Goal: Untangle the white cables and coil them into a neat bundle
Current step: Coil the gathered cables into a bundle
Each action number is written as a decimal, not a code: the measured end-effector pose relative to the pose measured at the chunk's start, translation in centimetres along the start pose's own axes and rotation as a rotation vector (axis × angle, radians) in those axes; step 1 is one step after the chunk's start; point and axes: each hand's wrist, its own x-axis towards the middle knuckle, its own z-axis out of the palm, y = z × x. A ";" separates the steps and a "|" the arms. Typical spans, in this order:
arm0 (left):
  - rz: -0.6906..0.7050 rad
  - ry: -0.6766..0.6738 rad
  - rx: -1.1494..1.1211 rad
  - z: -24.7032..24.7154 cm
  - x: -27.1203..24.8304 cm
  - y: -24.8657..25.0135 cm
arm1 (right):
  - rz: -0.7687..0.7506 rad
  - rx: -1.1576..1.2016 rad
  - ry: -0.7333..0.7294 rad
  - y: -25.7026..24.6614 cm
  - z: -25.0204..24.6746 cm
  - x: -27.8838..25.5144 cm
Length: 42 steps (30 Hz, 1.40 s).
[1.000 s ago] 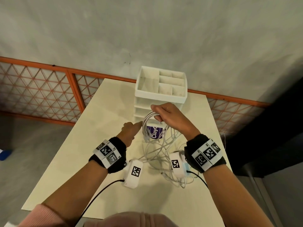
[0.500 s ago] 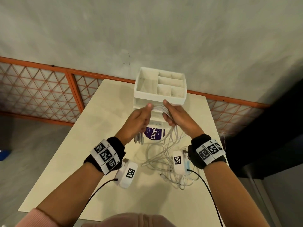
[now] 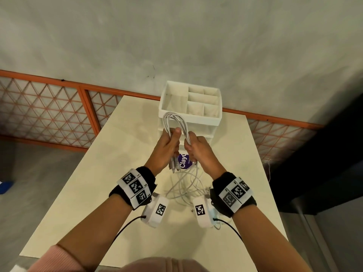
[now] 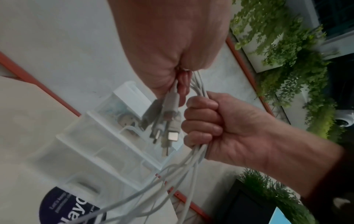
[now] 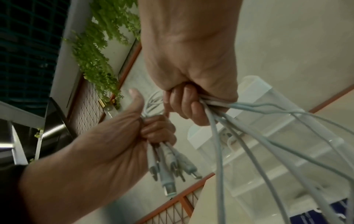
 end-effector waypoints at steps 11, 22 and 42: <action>-0.009 0.085 -0.031 0.4 1.1 0.0 | -0.020 -0.124 -0.073 0.6 0.8 -0.2; 0.132 0.335 0.066 -0.6 2.0 -0.6 | 0.031 -0.438 -0.589 -0.1 -1.6 -0.4; -0.001 0.003 -0.455 -3.3 2.8 1.3 | -0.080 -0.375 -0.479 2.9 -3.5 -1.2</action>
